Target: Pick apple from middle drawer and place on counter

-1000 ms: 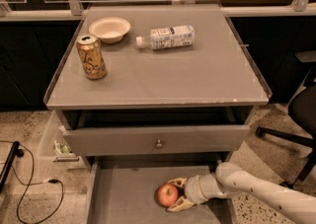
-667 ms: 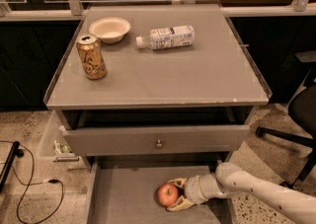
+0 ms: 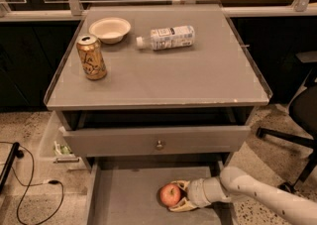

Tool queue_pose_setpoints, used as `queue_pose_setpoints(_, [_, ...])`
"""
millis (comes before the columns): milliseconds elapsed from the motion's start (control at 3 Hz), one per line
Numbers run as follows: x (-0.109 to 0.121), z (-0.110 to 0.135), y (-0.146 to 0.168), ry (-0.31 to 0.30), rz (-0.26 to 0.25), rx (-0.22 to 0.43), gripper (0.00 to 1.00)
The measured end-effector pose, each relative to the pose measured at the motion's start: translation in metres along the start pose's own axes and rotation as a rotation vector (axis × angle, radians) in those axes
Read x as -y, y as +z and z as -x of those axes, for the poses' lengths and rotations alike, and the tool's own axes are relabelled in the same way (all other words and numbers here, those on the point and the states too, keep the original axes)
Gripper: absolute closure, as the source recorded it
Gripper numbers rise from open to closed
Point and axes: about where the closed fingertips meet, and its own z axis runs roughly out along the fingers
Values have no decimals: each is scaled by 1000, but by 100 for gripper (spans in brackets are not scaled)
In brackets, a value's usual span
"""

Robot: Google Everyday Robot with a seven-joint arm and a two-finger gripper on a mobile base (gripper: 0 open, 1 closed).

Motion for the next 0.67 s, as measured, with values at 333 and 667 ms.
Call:
queue_pose_setpoints(333, [-17,-9,-18,25,-39,38,100])
queue_pose_setpoints(667, [-36,3,-50,1,-102,55,100])
